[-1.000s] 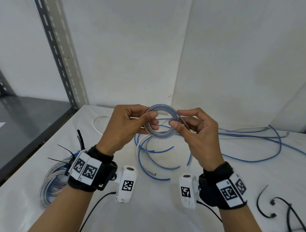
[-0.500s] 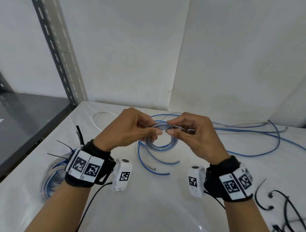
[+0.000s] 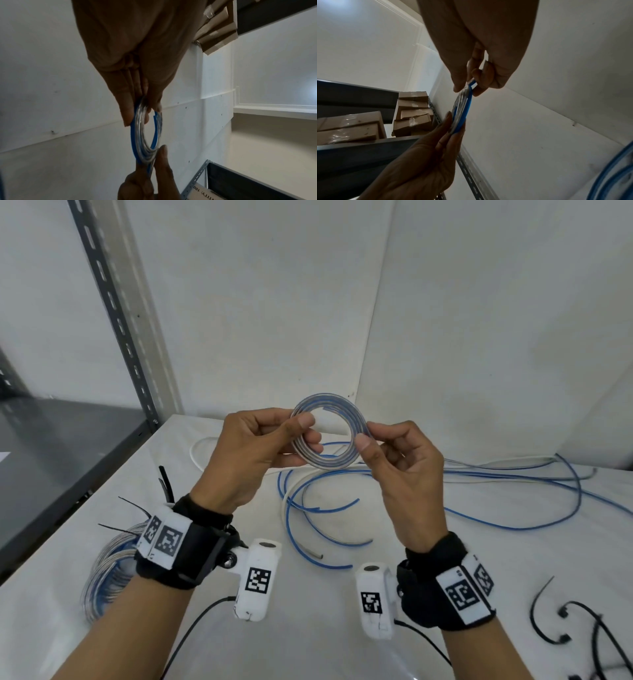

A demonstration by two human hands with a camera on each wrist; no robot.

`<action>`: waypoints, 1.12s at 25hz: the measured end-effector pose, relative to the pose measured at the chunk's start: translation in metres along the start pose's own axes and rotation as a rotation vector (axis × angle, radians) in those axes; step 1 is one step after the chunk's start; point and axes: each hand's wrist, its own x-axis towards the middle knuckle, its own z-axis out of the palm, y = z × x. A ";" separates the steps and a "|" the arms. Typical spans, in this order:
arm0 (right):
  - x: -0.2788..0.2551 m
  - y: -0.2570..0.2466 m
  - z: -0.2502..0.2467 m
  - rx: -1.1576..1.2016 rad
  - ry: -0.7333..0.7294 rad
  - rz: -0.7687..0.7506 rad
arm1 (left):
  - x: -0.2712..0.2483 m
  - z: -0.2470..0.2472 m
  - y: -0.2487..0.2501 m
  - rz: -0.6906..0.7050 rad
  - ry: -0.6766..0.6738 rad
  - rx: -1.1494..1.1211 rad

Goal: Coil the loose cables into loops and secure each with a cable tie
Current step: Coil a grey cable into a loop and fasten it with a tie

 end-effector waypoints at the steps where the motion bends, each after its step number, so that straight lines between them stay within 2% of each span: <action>1: -0.001 0.000 0.001 0.026 0.012 0.010 | 0.000 0.002 -0.002 -0.006 0.001 -0.012; 4: 0.002 0.000 -0.002 0.038 0.038 0.014 | -0.001 0.008 -0.007 -0.002 -0.036 -0.004; 6: 0.006 -0.001 -0.010 0.021 0.006 -0.002 | -0.001 0.008 -0.007 -0.007 -0.105 0.023; 11: 0.006 0.003 -0.020 -0.214 -0.339 -0.045 | -0.004 0.010 -0.008 -0.210 -0.367 0.286; 14: 0.004 0.003 -0.019 -0.256 -0.420 -0.041 | -0.005 0.015 -0.009 -0.236 -0.366 0.359; 18: 0.006 -0.002 -0.018 -0.218 -0.368 -0.061 | -0.004 0.014 -0.008 -0.224 -0.344 0.247; 23: 0.009 -0.001 -0.018 -0.179 -0.142 -0.060 | 0.000 0.009 -0.002 -0.191 -0.187 0.054; 28: 0.003 0.004 -0.006 -0.121 -0.098 -0.052 | 0.002 0.010 -0.001 -0.192 -0.148 -0.124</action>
